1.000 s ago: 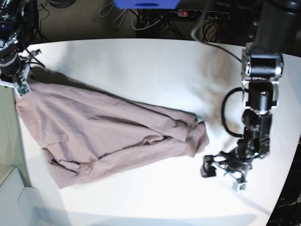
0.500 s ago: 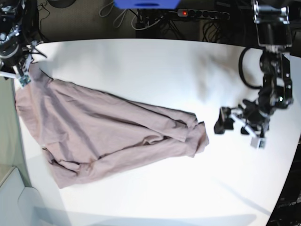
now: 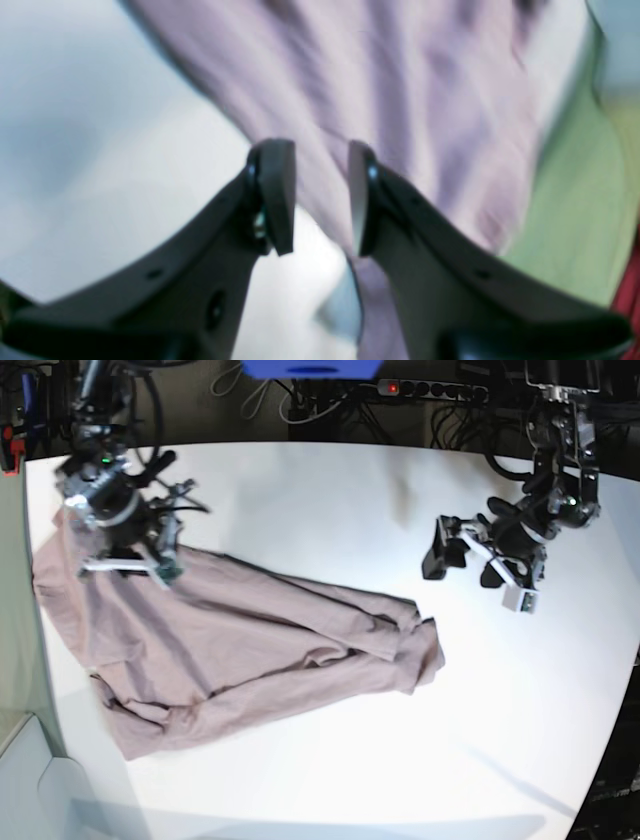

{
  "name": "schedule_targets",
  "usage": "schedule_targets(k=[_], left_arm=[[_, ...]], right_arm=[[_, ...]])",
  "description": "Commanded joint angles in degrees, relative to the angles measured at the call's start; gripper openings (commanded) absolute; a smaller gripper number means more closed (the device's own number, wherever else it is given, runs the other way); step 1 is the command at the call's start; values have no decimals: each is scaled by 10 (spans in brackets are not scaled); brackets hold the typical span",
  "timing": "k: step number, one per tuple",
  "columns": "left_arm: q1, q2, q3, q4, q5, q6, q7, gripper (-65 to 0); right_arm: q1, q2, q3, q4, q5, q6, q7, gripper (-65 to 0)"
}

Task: Layout the t-shirt on the table in an organized manner, then fold the t-shirt properly
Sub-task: 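Grasp the shirt's folded edge with the left gripper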

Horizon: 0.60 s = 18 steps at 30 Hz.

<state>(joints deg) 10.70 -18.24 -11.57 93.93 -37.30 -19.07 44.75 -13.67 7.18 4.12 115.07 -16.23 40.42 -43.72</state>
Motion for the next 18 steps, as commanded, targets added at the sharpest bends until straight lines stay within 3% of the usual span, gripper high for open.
schedule_targets(k=[1, 4, 9, 13, 18], left_arm=[[2, -6, -3, 11, -7, -1, -8, 0], [10, -6, -3, 11, -8, -1, -9, 0], [26, -5, 15, 23, -7, -31, -9, 0], [42, -4, 20, 65, -7, -36, -10, 0], [4, 25, 24, 116, 9, -31, -5, 0]], right_arm=[[13, -7, -20, 9, -11, -4, 10, -456], [19, -42, -72, 9, -56, -4, 13, -440], [36, -99, -123, 8, -90, -4, 15, -331], [45, -103, -152, 7, -90, -4, 11, -294], [39, -101, -151, -13, -91, -4, 10, -295]])
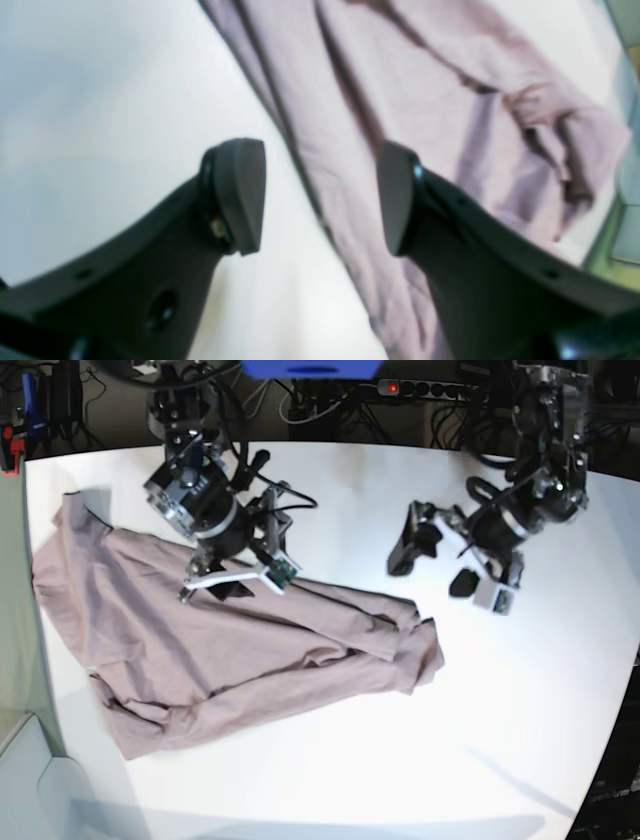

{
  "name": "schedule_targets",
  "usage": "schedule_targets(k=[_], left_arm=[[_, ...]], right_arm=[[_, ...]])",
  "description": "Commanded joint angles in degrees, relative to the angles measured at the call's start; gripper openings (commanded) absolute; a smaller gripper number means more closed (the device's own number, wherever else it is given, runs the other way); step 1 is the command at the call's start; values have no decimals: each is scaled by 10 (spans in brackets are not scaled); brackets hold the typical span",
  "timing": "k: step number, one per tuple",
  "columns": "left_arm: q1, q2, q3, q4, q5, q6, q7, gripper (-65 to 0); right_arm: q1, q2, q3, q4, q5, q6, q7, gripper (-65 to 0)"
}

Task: Layout the t-shirt on the table in an organized manner, then fold the t-shirt properly
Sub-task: 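Grasp the shirt's folded edge with the left gripper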

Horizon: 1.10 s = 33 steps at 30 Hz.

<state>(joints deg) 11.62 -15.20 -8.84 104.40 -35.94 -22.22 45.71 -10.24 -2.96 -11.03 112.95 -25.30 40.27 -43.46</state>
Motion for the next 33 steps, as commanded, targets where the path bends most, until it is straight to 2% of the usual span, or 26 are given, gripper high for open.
schedule_targets(k=[1, 7, 11, 16, 19, 22, 25, 33], left_arm=[[-20, 4, 2, 11, 14, 0, -14, 0], [-81, 39, 87, -13, 155, 0, -20, 0], [-120, 75, 87, -84, 193, 0, -21, 0], [-151, 94, 68, -159, 200, 0, -73, 0], [-169, 96, 59, -198, 199, -2, -84, 0], [-192, 97, 58, -234, 197, -2, -88, 0], [-201, 97, 57, -251, 197, -2, -89, 0], [-220, 98, 62, -265, 197, -5, -89, 0]], right_arm=[[-3, 3, 1, 9, -1, -3, 7, -295], [-49, 15, 76, 9, -2, -3, 12, -295], [-72, 24, 148, 9, 0, -3, 12, -295], [-92, 26, 237, 9, 2, -3, 13, -295], [-103, 26, 267, 9, 4, -3, 13, -295], [-112, 28, 298, 9, 53, -3, 13, -295], [-113, 38, 313, 4, 81, -3, 13, -295], [-107, 38, 323, -18, 81, -3, 13, -296]])
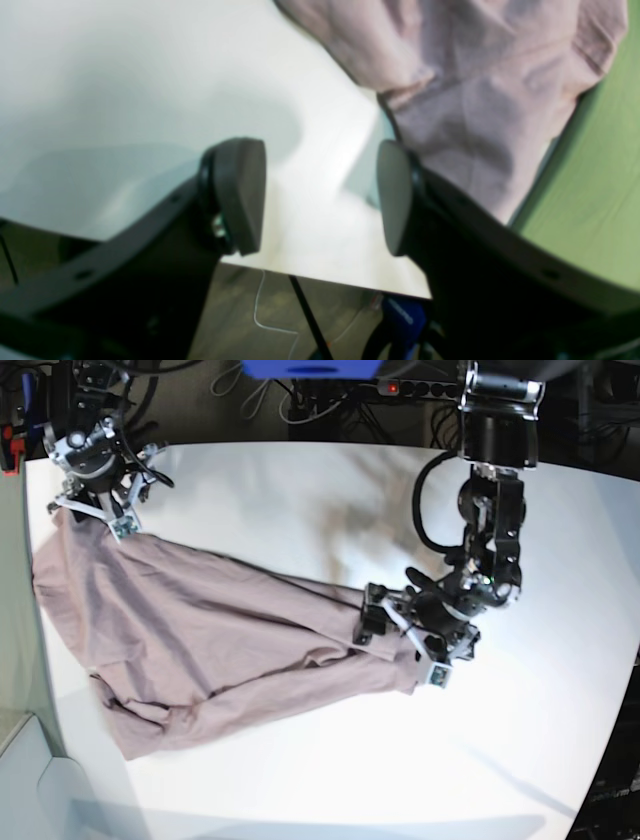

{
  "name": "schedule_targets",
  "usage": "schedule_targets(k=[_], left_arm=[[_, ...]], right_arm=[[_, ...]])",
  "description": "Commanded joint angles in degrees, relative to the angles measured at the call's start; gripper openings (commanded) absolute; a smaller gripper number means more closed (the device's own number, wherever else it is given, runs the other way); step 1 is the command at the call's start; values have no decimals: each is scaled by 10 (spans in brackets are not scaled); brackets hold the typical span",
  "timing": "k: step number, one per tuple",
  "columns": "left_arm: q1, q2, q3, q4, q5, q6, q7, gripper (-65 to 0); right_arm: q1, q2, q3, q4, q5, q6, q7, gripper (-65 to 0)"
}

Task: Layout the t-shirt on the table in an organized manner, then fold the t-shirt properly
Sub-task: 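Grasp the shirt's folded edge with the left gripper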

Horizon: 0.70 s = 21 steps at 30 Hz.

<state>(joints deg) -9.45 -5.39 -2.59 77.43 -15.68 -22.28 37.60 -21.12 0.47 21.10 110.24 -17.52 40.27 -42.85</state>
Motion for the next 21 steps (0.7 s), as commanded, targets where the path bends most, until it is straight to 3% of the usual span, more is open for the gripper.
schedule_targets(k=[1, 8, 9, 11, 13, 21], left_arm=[[-11, 0, -1, 0, -5, -4, -8, 0], [-18, 0, -1, -27, -6, -5, -8, 0], [-18, 0, -1, -27, -6, -5, -8, -37], [-18, 0, -1, -27, -6, -5, -8, -180], [-18, 4, -2, -27, -6, -5, -8, -240], [-18, 14, -3, -32, -2, -5, -8, -237]], right_arm=[[2, 4, 2, 9, 3, -3, 7, -296], [2, 4, 1, 9, 3, -3, 7, -296], [2, 4, 1, 9, 3, -3, 7, -296], [2, 4, 1, 9, 3, -3, 7, -296], [2, 4, 1, 9, 3, -3, 7, -296], [2, 4, 1, 9, 3, -3, 7, -296]])
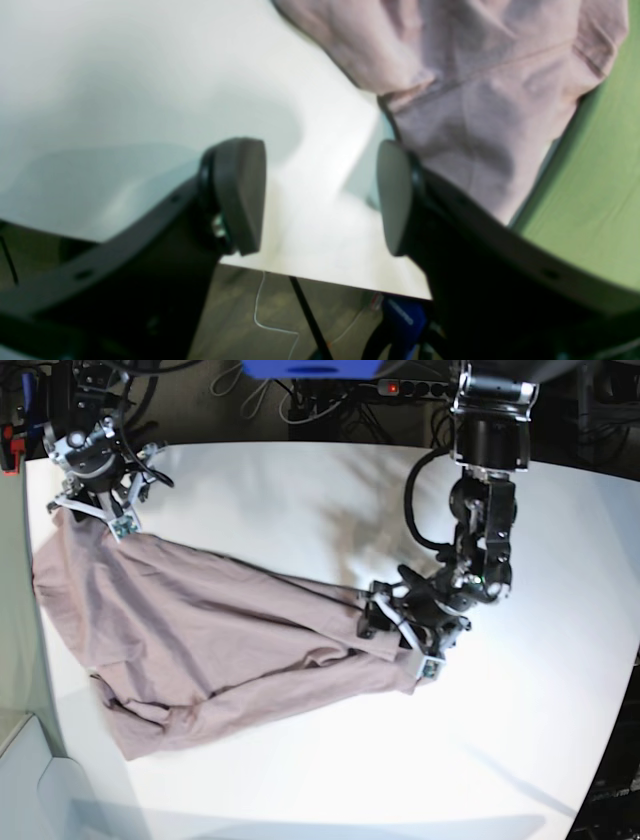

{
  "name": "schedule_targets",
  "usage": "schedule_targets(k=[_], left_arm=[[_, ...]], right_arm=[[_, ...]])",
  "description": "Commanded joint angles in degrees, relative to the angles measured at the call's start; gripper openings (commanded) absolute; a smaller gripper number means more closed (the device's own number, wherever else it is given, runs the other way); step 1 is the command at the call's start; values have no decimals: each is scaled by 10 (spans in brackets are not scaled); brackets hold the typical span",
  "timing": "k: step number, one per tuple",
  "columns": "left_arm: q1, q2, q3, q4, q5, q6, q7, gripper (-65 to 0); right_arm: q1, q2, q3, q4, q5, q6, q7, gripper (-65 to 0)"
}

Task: Layout the t-shirt on the table in an organized manner, then fold the t-shirt properly
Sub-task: 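Grasp the shirt's folded edge with the left gripper, then pull the held shirt edge with the left gripper toward the hem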

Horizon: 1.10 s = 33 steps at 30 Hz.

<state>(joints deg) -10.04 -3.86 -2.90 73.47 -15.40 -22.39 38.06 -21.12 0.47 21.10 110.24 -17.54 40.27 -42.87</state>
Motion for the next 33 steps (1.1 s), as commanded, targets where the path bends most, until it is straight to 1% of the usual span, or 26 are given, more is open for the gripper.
schedule_targets(k=[1, 3, 7, 9, 14, 17, 19, 20, 21, 23, 24, 27, 29, 31, 33], left_arm=[[-13, -1, 1, 8, -5, -4, -13, -238], [-13, -1, 0, 8, -5, -4, -13, -259], [-13, -1, -2, 8, -6, -4, -13, -407], [-13, -1, -2, 8, -8, -4, -13, -461], [-13, -1, -3, 8, -8, -3, -13, -461], [-13, -1, -3, 9, -9, -3, -13, -505], [-13, -1, -3, 12, -9, -3, -13, -571], [-13, -1, -3, 15, -9, -3, -13, -629], [-13, -1, -3, 16, -9, -2, -11, -650], [-13, 0, -4, 19, -13, -2, -7, -637], [-12, 1, -4, 31, -25, -2, -7, -647], [-6, 3, -4, 75, -80, 1, -2, -647], [2, 3, -14, 104, -115, 3, 16, -647], [4, 14, -37, 130, -141, 20, 31, -647], [1, 26, -52, 139, -148, 40, 37, -647]], right_arm=[[2, 4, 1, 9, 4, -3, 7, -296], [0, 4, 1, 9, 4, -3, 7, -296], [-2, 4, 1, 9, 4, -3, 7, -296], [-2, 4, 1, 10, 4, -3, 7, -296], [-3, 4, 1, 10, 4, -3, 7, -296], [-3, 4, 2, 11, 4, -3, 7, -296], [-3, 4, 2, 11, 4, -3, 7, -296], [-3, 4, 2, 11, 4, -3, 7, -296], [-3, 4, 2, 11, 4, -3, 7, -296], [-3, 5, 2, 12, 4, -3, 7, -296], [-3, 11, 2, 12, 4, -3, 7, -296], [-3, 16, 2, 12, 4, -3, 7, -296], [-3, 16, 2, 12, 4, -3, 7, -296], [-2, 16, 2, 12, 4, -3, 7, -296], [0, 16, 2, 12, 4, -3, 7, -296]])
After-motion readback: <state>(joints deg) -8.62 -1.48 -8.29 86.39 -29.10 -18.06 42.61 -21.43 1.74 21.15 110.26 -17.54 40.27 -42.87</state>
